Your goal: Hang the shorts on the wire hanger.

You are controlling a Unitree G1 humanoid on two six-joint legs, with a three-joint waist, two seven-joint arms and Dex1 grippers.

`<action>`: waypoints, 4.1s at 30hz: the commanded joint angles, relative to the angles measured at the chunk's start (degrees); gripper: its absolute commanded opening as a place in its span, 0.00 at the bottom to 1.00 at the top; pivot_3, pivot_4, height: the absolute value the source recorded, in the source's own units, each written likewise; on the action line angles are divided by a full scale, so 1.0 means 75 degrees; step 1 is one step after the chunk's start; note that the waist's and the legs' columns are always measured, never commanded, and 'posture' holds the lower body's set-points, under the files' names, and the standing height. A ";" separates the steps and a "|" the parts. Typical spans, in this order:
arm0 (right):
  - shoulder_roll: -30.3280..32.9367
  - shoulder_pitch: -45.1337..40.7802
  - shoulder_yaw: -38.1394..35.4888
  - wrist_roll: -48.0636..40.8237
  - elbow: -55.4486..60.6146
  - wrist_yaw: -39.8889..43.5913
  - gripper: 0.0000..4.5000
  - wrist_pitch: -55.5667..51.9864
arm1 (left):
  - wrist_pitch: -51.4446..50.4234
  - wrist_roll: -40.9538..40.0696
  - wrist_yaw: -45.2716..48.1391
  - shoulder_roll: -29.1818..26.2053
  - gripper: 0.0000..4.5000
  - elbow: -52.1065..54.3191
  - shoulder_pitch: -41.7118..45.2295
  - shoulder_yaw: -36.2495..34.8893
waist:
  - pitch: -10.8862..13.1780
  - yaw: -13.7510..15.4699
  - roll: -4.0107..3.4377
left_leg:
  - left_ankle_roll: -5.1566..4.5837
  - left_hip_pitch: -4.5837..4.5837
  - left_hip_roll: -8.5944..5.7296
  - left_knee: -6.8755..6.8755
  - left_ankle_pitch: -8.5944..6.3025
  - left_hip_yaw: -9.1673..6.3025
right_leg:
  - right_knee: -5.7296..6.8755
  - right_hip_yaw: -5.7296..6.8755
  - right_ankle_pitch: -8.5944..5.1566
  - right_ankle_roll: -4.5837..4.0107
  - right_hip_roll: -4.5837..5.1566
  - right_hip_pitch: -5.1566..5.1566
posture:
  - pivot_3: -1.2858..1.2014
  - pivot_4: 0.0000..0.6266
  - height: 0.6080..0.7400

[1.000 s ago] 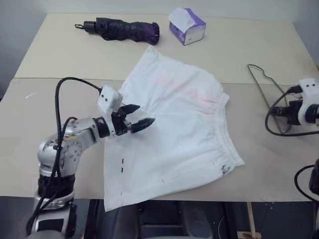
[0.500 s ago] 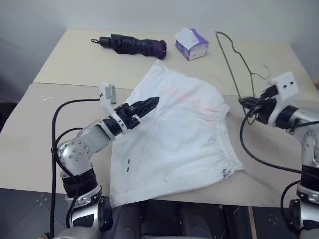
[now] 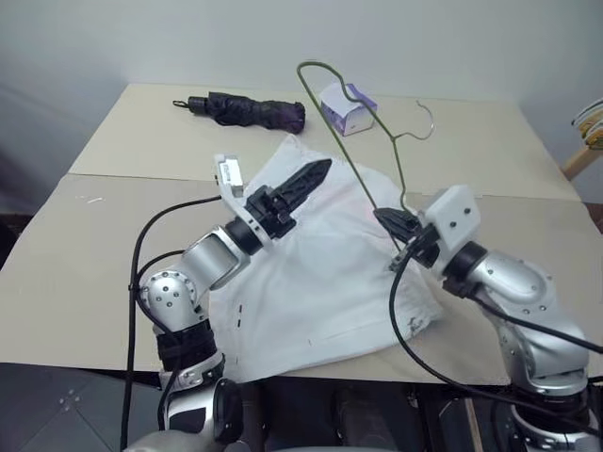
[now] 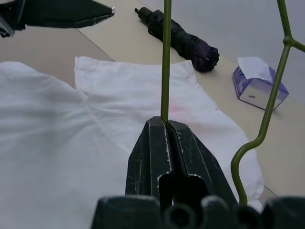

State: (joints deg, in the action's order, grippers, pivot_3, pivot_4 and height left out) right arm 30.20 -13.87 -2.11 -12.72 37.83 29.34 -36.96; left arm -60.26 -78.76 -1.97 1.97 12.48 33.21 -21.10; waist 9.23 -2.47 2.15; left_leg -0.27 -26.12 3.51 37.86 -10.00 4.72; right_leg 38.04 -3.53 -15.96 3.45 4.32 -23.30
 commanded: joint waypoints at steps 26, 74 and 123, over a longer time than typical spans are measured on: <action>-0.0047 0.0248 0.1385 0.1848 0.0200 -0.0614 0.00 0.1322 | 0.1432 0.1106 0.0253 -0.0519 0.01 -0.0801 0.0642 0.1228 | -0.0301 -0.0102 0.0020 | -0.0004 0.0030 -0.0001 -0.0003 -0.0003 0.0004 | -0.0007 -0.0001 -0.0001 -0.0003 -0.0004 0.0026 | 0.47 0.13 1.00; 0.1467 -0.3623 -0.0440 -0.6549 -0.2951 0.2917 0.99 -0.5382 | 0.2081 0.1831 0.9103 -0.3159 0.00 -0.2620 0.1506 0.0472 | -0.0468 -0.0219 -0.0004 | -0.0022 0.0104 0.0023 -0.0013 -0.0017 0.0015 | -0.0036 0.0014 -0.0004 -0.0015 -0.0011 0.0112 | 0.48 0.03 1.00; 0.4478 0.1252 -0.3579 -0.6469 -0.4445 0.2042 0.00 -0.6973 | 0.4646 0.7607 0.8392 -0.5096 0.99 -0.1783 -0.0945 0.3432 | -0.0510 -0.0307 -0.0036 | -0.0028 0.0091 0.0024 -0.0015 -0.0021 0.0031 | -0.0034 0.0000 -0.0005 -0.0018 -0.0003 0.0089 | 0.46 0.09 1.00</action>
State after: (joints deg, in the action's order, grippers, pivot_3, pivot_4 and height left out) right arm 60.87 -6.15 -26.14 -61.57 4.88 40.75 -89.00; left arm -27.39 -22.34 59.27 -34.88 -4.40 26.25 4.25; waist 5.41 -4.76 1.88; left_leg -0.49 -25.44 3.68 37.75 -10.16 4.96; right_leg 37.77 -3.54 -16.00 3.32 4.30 -22.64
